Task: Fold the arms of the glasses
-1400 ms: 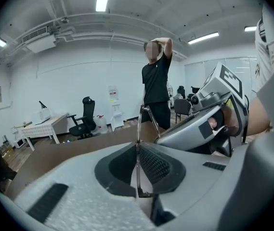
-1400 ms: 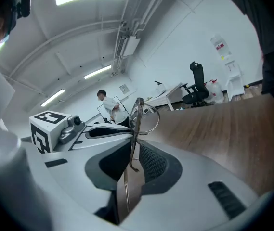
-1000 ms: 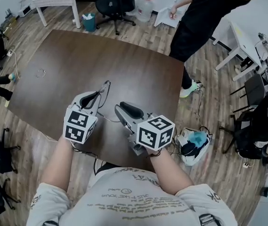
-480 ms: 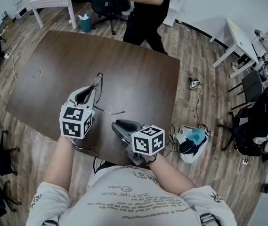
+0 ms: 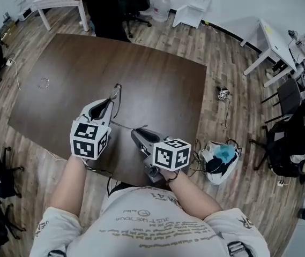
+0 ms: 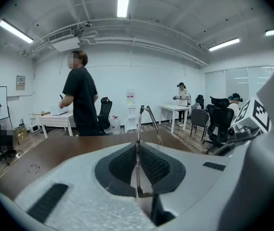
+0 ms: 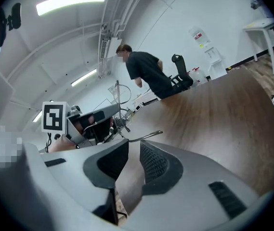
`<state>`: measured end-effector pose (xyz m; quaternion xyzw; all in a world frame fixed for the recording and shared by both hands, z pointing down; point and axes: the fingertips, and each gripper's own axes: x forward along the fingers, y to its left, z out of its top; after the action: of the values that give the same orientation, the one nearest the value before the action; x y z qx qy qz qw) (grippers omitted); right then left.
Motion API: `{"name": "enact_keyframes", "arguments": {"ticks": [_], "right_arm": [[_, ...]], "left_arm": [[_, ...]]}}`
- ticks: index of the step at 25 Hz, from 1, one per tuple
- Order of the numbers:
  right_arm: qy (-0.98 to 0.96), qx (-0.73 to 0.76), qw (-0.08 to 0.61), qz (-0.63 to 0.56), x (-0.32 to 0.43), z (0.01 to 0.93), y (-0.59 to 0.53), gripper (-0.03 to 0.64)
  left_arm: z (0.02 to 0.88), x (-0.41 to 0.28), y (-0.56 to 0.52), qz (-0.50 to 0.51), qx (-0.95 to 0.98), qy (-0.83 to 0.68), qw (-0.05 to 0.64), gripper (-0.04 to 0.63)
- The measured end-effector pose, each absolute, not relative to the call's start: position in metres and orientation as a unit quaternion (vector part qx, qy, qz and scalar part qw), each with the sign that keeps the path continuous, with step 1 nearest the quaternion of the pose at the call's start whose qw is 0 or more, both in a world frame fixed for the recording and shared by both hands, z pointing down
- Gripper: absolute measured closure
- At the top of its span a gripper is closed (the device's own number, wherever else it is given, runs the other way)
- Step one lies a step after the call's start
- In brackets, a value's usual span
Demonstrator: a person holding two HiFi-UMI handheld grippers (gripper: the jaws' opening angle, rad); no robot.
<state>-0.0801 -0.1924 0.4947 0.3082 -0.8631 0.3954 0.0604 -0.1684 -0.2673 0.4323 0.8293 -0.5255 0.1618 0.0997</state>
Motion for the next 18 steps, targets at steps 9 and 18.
{"name": "enact_keyframes", "arguments": {"ticks": [9,18], "right_arm": [[-0.869,0.314,0.029,0.383,-0.069,0.474,-0.200,0.569],[-0.877,0.326,0.012,0.354,-0.069,0.455,-0.209,0.589]], "left_arm": [[0.441,-0.146,-0.253,0.199,0.843,-0.497,0.052,0.563],[0.449,-0.124,-0.236,0.230,0.858,-0.459,0.017,0.563]]}}
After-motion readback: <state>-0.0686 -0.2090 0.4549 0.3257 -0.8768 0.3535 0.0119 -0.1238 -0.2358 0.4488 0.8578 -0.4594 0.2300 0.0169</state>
